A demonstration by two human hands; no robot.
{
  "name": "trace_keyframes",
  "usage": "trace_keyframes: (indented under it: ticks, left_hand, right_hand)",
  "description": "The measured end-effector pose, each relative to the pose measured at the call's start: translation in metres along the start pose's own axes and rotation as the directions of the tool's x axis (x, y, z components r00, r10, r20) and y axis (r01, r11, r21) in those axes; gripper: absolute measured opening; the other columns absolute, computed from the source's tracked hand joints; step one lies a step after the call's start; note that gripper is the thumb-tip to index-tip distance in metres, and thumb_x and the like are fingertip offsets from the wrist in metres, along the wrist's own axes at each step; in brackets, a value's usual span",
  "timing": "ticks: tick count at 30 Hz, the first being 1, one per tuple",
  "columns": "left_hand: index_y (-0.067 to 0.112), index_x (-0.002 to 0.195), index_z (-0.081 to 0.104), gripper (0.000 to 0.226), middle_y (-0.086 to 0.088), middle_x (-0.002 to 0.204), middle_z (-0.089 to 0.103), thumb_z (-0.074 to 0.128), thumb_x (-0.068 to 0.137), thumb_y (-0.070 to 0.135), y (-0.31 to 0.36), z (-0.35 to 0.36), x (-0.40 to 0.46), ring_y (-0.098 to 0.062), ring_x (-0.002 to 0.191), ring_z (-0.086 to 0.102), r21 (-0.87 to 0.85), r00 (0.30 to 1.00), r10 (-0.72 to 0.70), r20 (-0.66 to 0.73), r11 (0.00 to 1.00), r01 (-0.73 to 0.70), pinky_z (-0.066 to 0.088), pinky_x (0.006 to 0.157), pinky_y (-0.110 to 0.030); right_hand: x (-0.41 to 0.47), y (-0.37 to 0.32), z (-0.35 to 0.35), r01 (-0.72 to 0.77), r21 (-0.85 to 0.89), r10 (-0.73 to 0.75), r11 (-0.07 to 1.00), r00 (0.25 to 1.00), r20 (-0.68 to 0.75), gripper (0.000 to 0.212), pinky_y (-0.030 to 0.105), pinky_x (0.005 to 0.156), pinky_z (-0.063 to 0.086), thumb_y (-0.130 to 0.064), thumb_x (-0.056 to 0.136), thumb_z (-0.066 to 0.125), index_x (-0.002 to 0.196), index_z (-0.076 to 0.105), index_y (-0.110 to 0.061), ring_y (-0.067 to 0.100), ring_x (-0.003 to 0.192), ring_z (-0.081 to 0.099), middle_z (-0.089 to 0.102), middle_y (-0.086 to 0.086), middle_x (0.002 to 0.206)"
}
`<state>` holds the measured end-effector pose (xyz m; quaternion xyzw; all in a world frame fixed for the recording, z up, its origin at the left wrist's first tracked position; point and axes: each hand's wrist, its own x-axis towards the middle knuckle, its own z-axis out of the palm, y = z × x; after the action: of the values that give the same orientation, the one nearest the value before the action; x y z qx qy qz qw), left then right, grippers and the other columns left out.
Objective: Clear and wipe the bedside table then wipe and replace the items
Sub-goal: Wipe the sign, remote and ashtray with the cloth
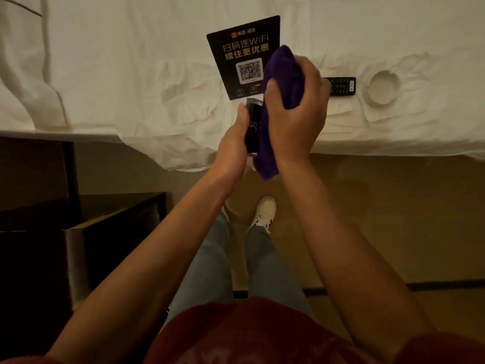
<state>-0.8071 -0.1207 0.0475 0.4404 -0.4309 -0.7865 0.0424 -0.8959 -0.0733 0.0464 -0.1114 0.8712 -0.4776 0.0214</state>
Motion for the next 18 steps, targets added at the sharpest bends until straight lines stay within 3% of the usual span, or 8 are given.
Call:
trace_keyframes:
  ticks: [2,5,7,9,11,14,16,18]
  left_hand:
    - [0.030,0.120,0.068,0.046,-0.003,0.120,0.075,0.028,0.108,0.051,0.001,0.003,0.004,-0.018,0.116,0.070,0.005,1.000,0.026,0.003,1.000,-0.026,0.054,0.104,-0.041]
    - [0.020,0.114,0.072,0.052,-0.004,0.105,0.078,0.034,0.106,0.054,0.005,-0.002,0.012,-0.017,0.102,0.074,-0.039,1.000,0.001,0.008,0.999,-0.001,0.059,0.087,-0.030]
    - [0.017,0.101,0.076,0.055,-0.007,0.096,0.075,0.041,0.102,0.059,0.005,-0.008,0.015,-0.021,0.095,0.071,-0.111,0.997,-0.075,0.023,0.991,0.077,0.058,0.092,-0.037]
    - [0.015,0.093,0.080,0.059,-0.011,0.097,0.073,0.044,0.100,0.062,0.000,-0.011,0.017,-0.023,0.098,0.068,-0.140,0.990,-0.130,0.060,0.981,0.137,0.056,0.100,-0.041]
    - [0.018,0.100,0.079,0.057,-0.007,0.100,0.075,0.042,0.101,0.061,-0.004,-0.013,0.018,-0.019,0.098,0.070,-0.012,0.993,-0.096,0.061,0.995,0.097,0.057,0.093,-0.037]
    - [0.016,0.125,0.060,0.053,0.001,0.102,0.071,0.054,0.096,0.060,-0.007,-0.016,0.017,-0.014,0.093,0.068,0.156,0.998,-0.011,0.067,0.988,0.000,0.054,0.079,-0.034]
    - [0.024,0.123,0.055,0.044,0.006,0.091,0.072,0.063,0.093,0.054,-0.008,-0.019,0.016,-0.011,0.080,0.071,0.214,0.998,0.012,0.069,0.976,-0.026,0.054,0.063,-0.028]
    - [0.027,0.119,0.057,0.034,0.004,0.095,0.074,0.063,0.095,0.051,-0.003,-0.017,0.017,-0.012,0.082,0.074,0.257,0.996,0.056,0.067,0.964,-0.072,0.057,0.062,-0.026]
  right_hand:
    - [-0.007,-0.003,-0.002,-0.007,0.007,0.007,1.000,1.000,0.011,0.048,0.000,0.077,0.045,-0.030,0.089,0.073,0.132,0.062,-0.013,0.003,0.101,0.056,0.058,0.007,0.123]
    - [-0.045,-0.003,-0.009,-0.010,0.004,0.009,1.000,0.993,0.119,0.050,0.010,0.080,0.051,-0.039,0.087,0.070,0.132,0.063,-0.018,0.006,0.102,0.057,0.055,0.003,0.123]
    - [-0.068,0.002,-0.019,-0.016,0.048,0.005,0.999,0.974,0.227,0.049,0.020,0.083,0.056,-0.039,0.086,0.069,0.130,0.065,-0.017,0.010,0.103,0.060,0.056,0.004,0.121]
    - [-0.077,0.010,-0.031,-0.037,0.092,0.010,0.995,0.961,0.277,0.046,0.020,0.084,0.055,-0.037,0.085,0.068,0.125,0.068,-0.014,0.012,0.101,0.062,0.060,0.005,0.117]
    - [-0.069,0.015,-0.038,-0.089,0.102,0.060,0.991,0.963,0.261,0.044,0.017,0.083,0.053,-0.037,0.086,0.068,0.125,0.068,-0.016,0.007,0.099,0.063,0.062,0.002,0.115]
    - [-0.036,0.015,-0.042,-0.157,0.146,0.133,0.977,0.978,0.161,0.045,0.013,0.081,0.051,-0.039,0.089,0.068,0.128,0.065,-0.016,0.000,0.099,0.063,0.065,0.001,0.116]
    - [-0.009,0.012,-0.043,-0.148,0.147,0.124,0.978,0.979,0.163,0.048,0.015,0.083,0.053,-0.039,0.090,0.067,0.131,0.065,-0.015,0.002,0.102,0.065,0.068,0.001,0.117]
    - [0.008,0.009,-0.041,-0.085,0.119,0.058,0.989,0.976,0.208,0.047,0.019,0.086,0.055,-0.037,0.091,0.068,0.134,0.065,-0.016,0.003,0.102,0.065,0.067,-0.001,0.117]
